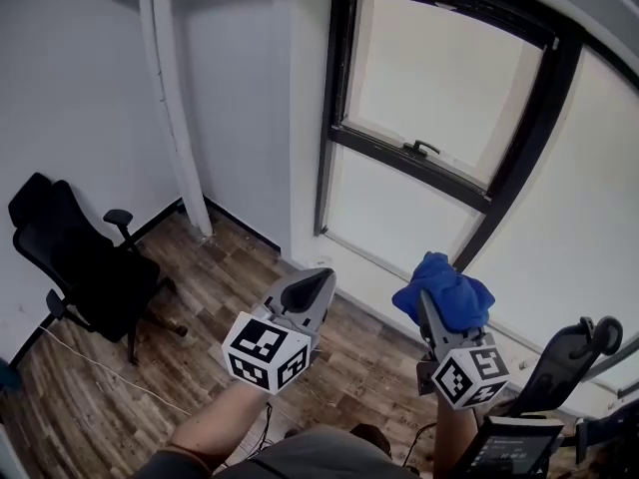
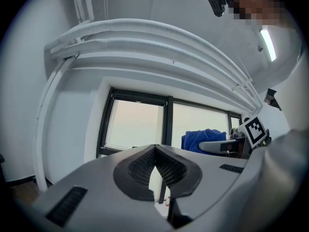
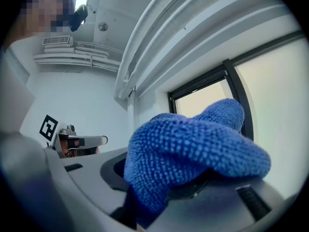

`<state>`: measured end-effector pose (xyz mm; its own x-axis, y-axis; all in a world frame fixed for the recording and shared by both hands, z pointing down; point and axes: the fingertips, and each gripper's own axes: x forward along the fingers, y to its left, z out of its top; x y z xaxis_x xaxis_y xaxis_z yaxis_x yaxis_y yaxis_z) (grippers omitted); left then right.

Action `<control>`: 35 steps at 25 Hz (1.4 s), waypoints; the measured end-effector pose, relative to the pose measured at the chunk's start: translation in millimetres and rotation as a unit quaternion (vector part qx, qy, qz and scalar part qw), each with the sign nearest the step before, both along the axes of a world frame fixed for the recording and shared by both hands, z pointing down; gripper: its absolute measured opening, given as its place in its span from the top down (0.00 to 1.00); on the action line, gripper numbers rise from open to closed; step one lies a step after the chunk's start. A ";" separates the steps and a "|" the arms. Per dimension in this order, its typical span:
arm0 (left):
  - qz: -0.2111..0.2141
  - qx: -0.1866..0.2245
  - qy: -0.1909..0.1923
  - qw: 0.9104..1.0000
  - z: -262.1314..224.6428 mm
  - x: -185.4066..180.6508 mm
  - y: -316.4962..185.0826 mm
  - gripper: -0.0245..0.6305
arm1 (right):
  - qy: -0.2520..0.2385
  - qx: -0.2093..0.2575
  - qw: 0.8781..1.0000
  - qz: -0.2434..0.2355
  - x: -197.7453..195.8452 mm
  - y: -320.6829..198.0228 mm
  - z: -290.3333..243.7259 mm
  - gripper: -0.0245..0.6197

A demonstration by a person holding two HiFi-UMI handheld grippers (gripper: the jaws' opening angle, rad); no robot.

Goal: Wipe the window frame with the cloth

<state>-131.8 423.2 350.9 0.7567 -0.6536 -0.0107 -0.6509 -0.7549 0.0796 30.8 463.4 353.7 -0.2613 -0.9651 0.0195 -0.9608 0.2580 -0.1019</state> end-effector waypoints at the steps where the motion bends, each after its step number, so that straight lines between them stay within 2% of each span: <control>1: 0.003 -0.001 0.002 1.000 0.6 -2.9 -4.9 0.96 | -0.001 -0.004 1.000 0.005 -2.5 -3.8 1.8 0.72; 5: 0.011 -0.002 0.000 1.000 -1.2 -9.8 -25.1 0.96 | 0.000 -0.010 1.000 0.015 -9.7 -22.2 -0.8 0.72; 11: 0.003 -0.001 -0.007 1.000 0.1 3.5 -72.6 0.96 | -0.009 0.001 1.000 0.014 8.2 -73.4 0.2 0.72; 24: -0.022 0.006 -0.032 0.999 -17.4 88.4 -195.0 0.96 | -0.009 0.020 0.999 -0.035 79.6 -208.7 -15.2 0.72; 31: -0.019 0.003 -0.050 0.999 -14.7 142.8 -236.8 0.96 | -0.022 0.019 0.999 -0.046 127.7 -252.7 -10.6 0.72; 35: -0.015 -0.002 -0.056 0.998 -14.2 161.9 -257.0 0.96 | -0.031 0.022 0.998 -0.047 146.4 -273.1 -6.1 0.72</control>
